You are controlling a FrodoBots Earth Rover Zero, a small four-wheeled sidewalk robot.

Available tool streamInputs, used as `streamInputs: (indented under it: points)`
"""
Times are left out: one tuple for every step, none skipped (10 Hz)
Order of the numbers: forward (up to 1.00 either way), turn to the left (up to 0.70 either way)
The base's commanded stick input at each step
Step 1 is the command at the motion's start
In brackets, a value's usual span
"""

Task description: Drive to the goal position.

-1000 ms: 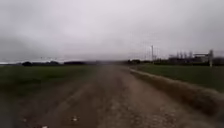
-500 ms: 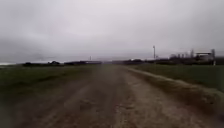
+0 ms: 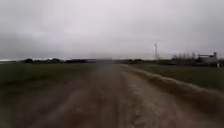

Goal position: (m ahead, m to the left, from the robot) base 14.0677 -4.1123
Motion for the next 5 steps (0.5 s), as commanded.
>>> streamInputs:
  points:
    - [0.85, 0.0]
    - [0.85, 0.0]
    - [0.85, 0.0]
    - [0.85, 0.0]
    - [0.85, 0.0]
